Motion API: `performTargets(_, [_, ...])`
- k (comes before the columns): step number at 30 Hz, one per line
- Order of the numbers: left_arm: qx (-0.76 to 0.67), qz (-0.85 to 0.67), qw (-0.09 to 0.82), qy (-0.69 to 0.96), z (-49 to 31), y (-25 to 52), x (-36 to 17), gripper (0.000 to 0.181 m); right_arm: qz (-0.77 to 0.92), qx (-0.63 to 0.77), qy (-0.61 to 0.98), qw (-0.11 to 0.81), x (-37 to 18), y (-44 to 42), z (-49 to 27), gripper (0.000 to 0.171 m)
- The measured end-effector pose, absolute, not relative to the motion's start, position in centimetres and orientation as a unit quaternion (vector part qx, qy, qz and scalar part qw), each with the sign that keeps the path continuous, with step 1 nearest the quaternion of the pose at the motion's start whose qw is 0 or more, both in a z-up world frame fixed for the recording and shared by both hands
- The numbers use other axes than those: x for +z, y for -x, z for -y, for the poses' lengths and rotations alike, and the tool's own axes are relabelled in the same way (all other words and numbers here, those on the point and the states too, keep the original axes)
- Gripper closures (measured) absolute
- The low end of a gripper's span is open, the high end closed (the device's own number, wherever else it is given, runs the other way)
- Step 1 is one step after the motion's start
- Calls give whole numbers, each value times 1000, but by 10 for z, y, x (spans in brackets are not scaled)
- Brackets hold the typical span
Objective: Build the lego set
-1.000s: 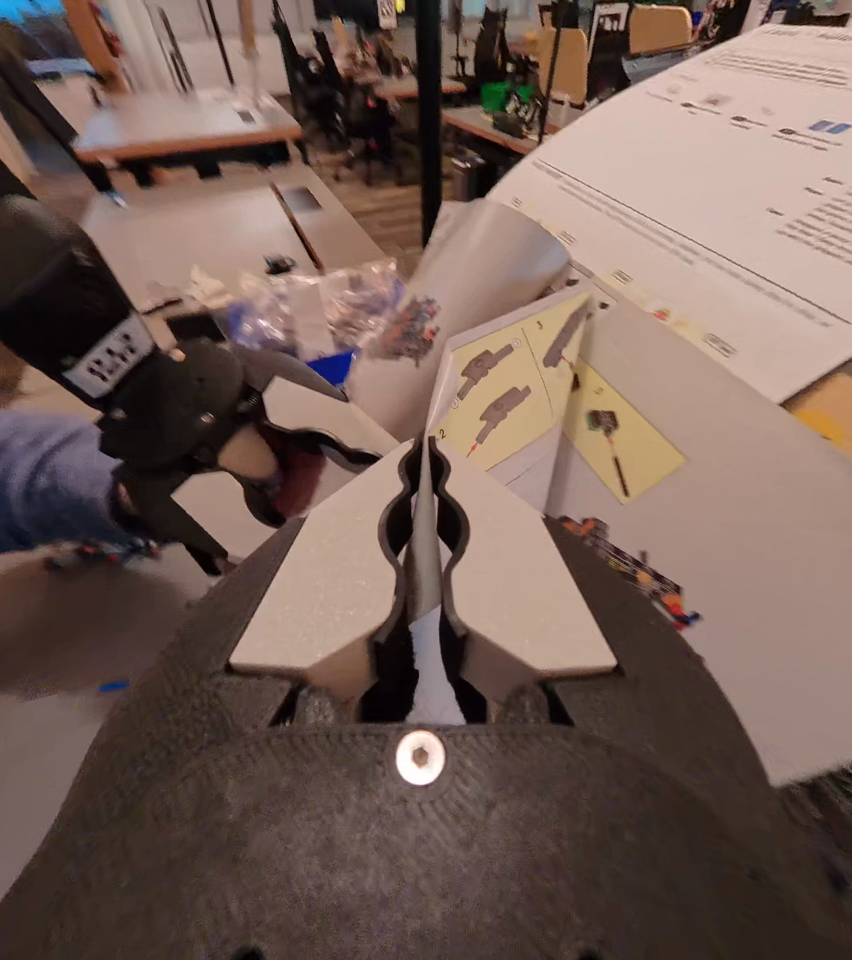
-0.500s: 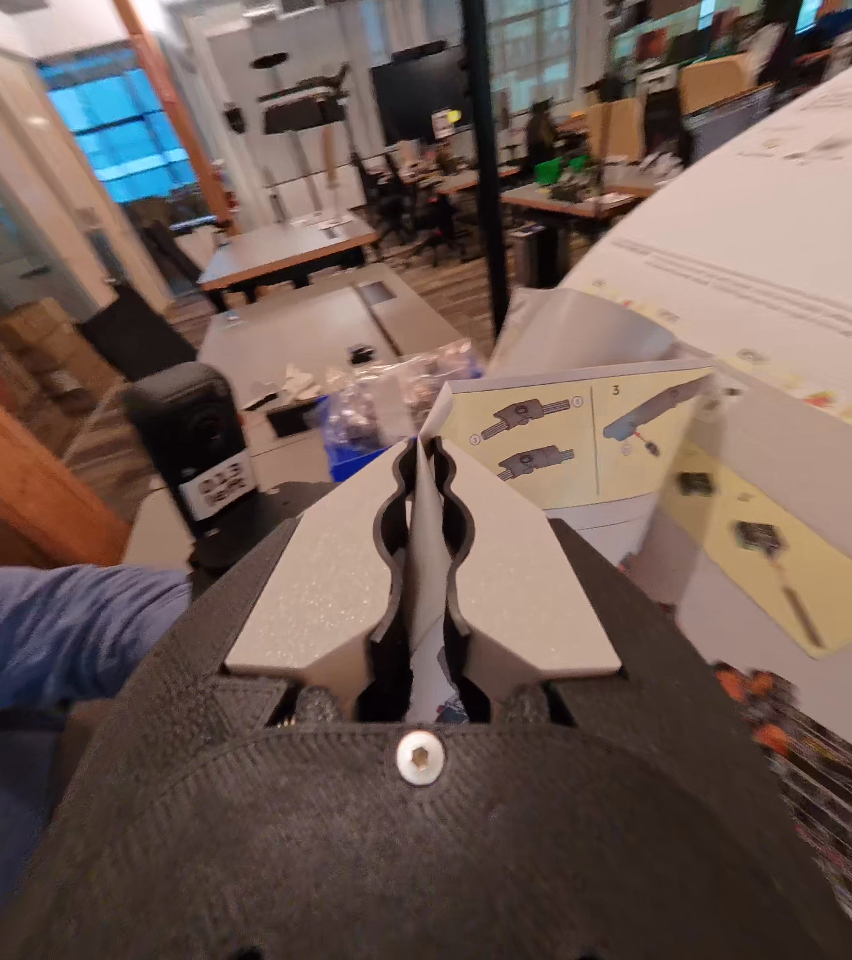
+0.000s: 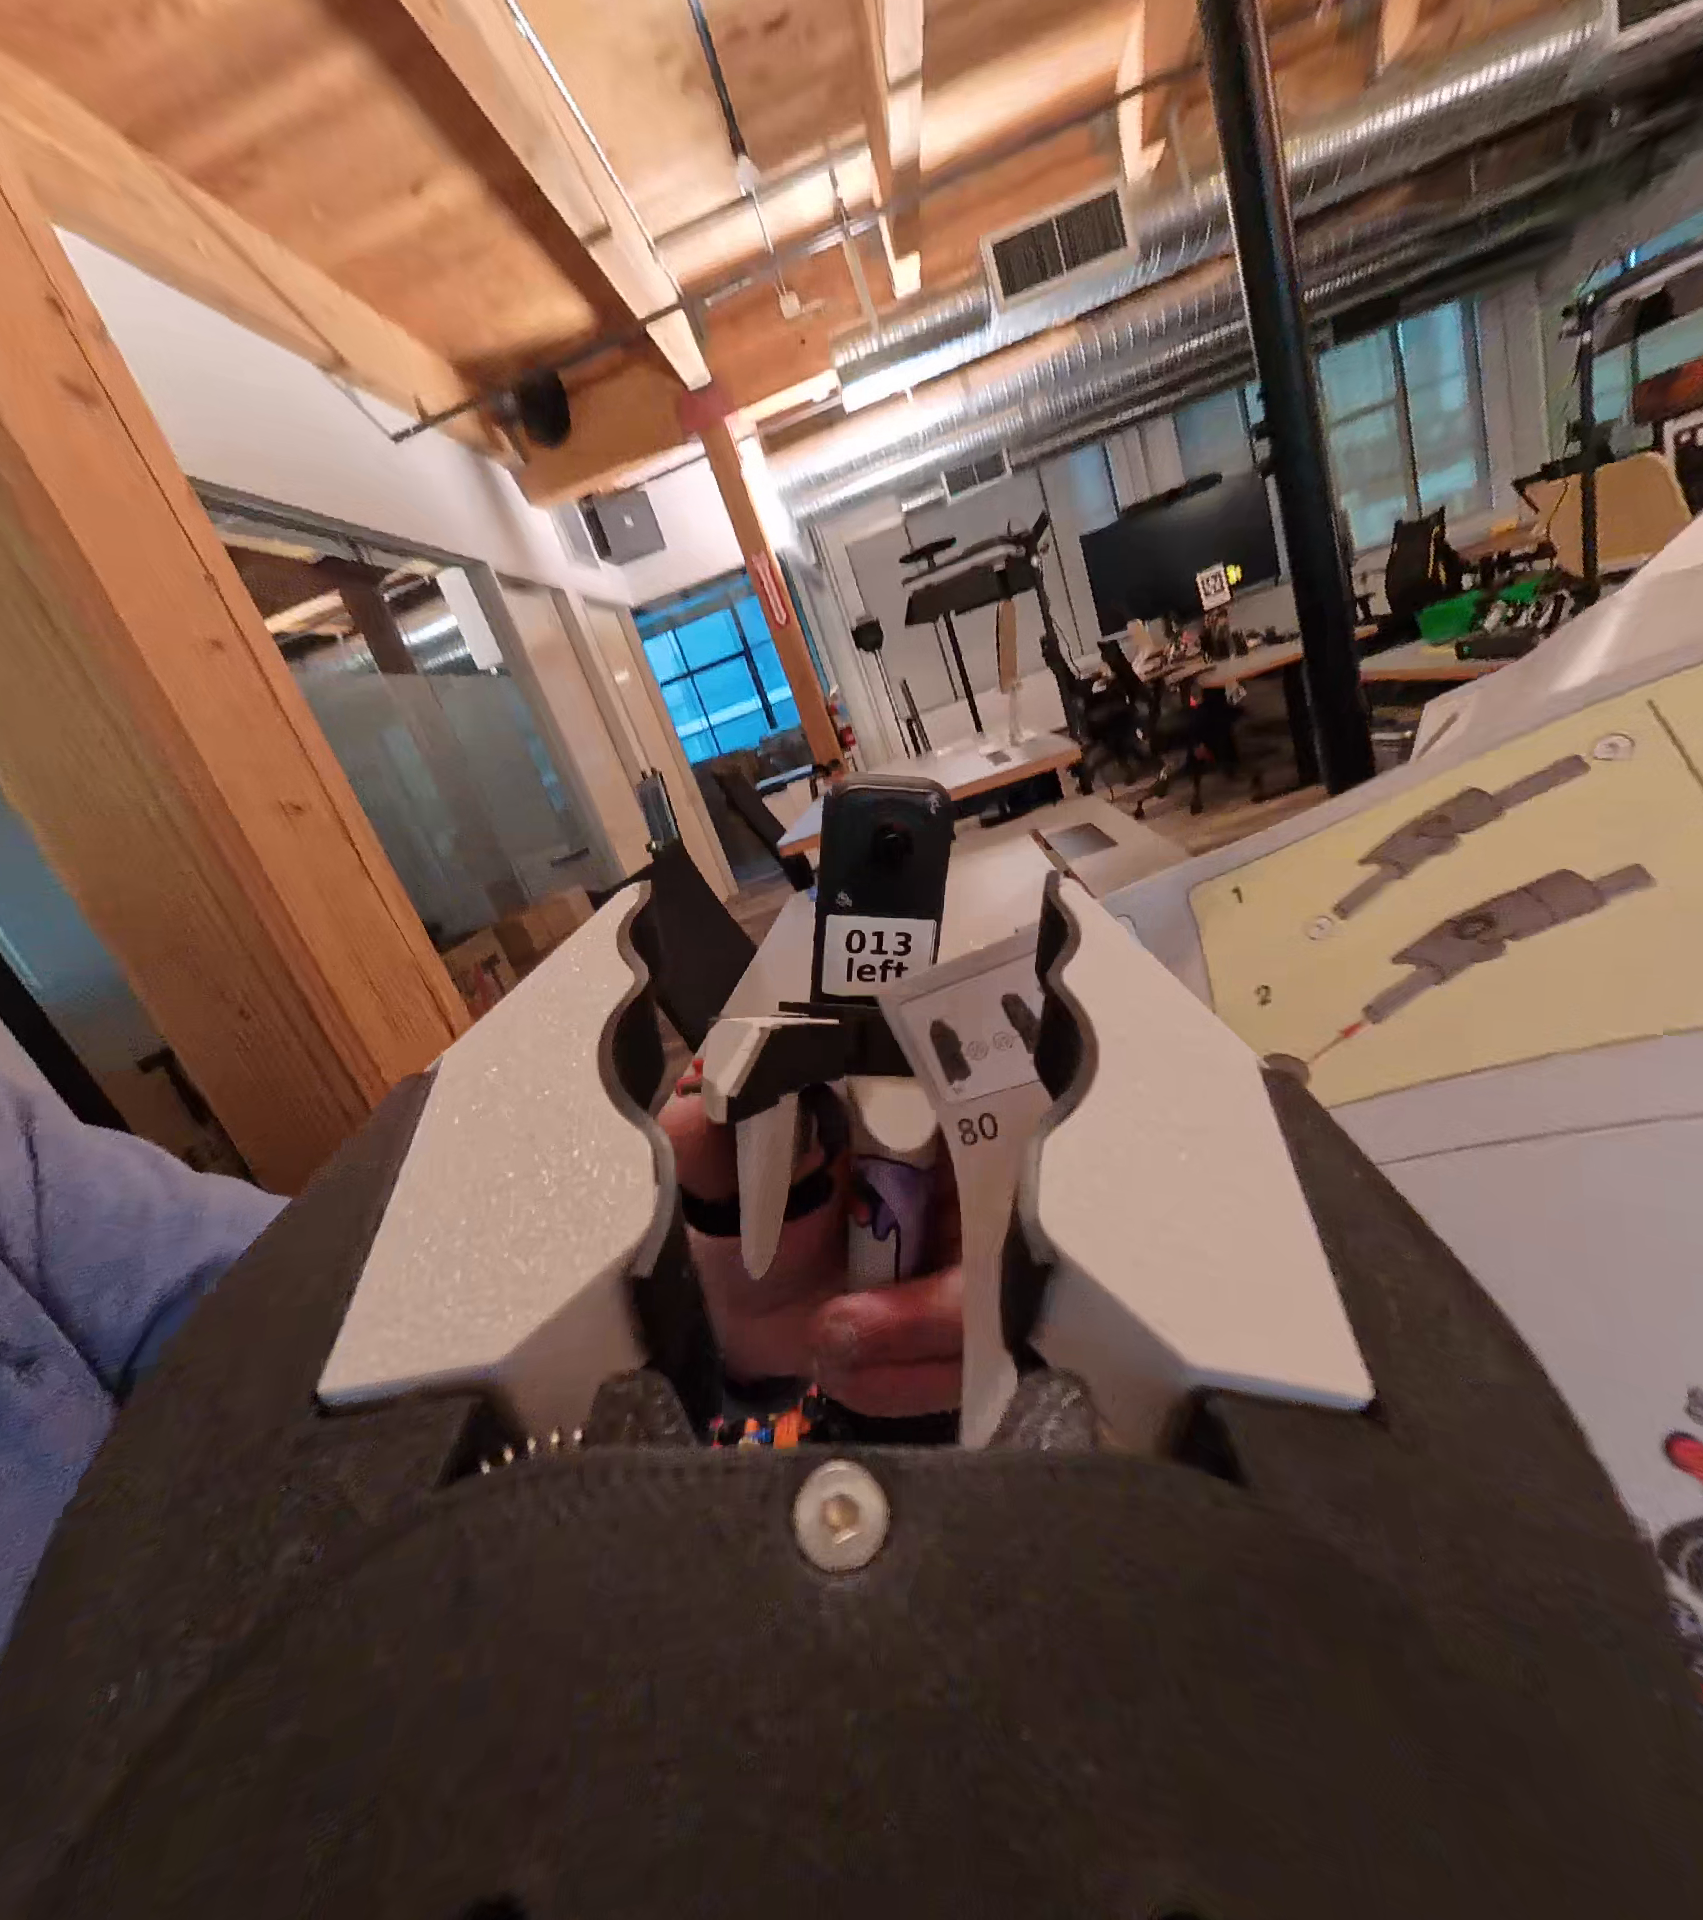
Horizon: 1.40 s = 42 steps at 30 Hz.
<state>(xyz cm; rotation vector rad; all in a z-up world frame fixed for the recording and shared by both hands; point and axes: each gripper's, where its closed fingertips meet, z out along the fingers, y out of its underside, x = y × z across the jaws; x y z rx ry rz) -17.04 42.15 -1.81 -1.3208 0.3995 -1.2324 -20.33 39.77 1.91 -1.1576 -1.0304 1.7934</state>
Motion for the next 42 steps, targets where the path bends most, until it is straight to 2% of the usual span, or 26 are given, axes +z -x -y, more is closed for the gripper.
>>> performTargets(1, [-531, -175, 596, 576, -422, 169, -22, 97, 395, 707, 452, 374, 16, 206, -399, 102])
performTargets(2, [-521, -177, 600, 581, -423, 169, -25, 106, 388, 710, 454, 373, 14, 209, -401, 104])
performTargets(4, [-479, -160, 608, 612, -434, 176, -36, 141, 379, 714, 456, 374, 12, 212, -403, 105])
performTargets(6, [-493, -165, 604, 604, -432, 178, -34, 146, 382, 697, 469, 387, 11, 212, -405, 109])
performTargets(9, [-535, -164, 603, 569, -424, 186, -23, 158, 406, 612, 496, 462, 12, 204, -409, 110])
performTargets(12, [-559, -193, 591, 548, -413, 186, -16, 157, 451, 497, 529, 520, 1, 196, -415, 109])
performTargets(13, [-565, -201, 589, 542, -411, 185, -14, 161, 465, 475, 533, 525, -3, 196, -415, 106])
performTargets(15, [-579, -210, 584, 529, -409, 184, -10, 159, 479, 451, 542, 523, -12, 197, -416, 102])
performTargets(21, [-609, -240, 568, 499, -402, 174, 5, 138, 480, 500, 522, 497, -12, 196, -404, 77])
performTargets(35, [-576, -310, 584, 481, -418, 124, 38, 134, 409, 627, 465, 473, 14, 153, -421, 82])
performTargets(42, [-514, -311, 606, 521, -424, 115, 41, 127, 435, 593, 466, 492, 12, 153, -421, 82])
